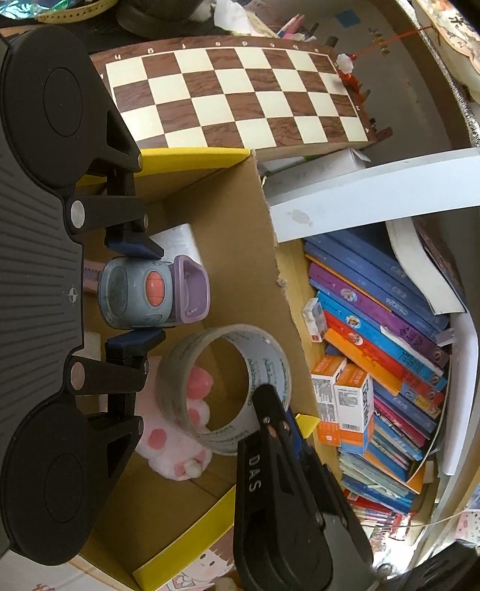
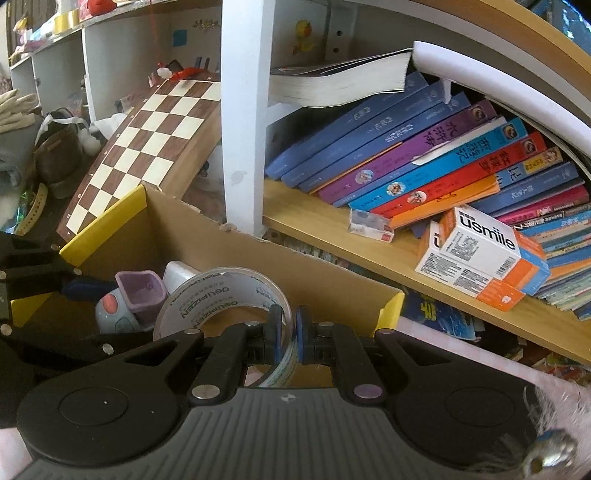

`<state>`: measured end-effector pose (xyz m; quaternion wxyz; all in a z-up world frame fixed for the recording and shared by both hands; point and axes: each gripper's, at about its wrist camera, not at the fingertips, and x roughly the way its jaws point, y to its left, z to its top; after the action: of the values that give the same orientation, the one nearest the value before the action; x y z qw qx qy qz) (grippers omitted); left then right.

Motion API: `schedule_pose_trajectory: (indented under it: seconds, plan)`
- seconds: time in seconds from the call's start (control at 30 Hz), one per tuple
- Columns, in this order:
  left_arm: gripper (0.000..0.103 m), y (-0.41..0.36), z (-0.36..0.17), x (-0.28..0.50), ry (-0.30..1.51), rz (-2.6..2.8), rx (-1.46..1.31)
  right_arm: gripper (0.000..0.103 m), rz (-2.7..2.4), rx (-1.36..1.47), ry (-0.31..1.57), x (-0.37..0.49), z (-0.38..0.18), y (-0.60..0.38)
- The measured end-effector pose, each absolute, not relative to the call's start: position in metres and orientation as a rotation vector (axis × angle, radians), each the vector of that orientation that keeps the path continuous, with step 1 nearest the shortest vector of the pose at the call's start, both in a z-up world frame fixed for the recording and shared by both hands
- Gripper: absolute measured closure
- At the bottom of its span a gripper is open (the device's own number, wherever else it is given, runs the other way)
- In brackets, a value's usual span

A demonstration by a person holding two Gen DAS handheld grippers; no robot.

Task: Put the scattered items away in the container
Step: 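Lower the toy car and tape roll with both tools into the yellow box, then open the left tool to release the toy car into the box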

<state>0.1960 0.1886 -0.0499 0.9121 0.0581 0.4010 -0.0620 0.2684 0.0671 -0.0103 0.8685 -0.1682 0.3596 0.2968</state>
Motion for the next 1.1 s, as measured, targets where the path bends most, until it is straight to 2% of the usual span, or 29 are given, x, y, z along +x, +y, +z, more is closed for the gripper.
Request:
schedule_pose_trajectory:
  seconds: [1.1]
  plan:
    - [0.062,0.194,-0.041,0.182,0.810,-0.129,0.077,0.095,0.684,-0.330,0.800,0.285,-0.019,0.101]
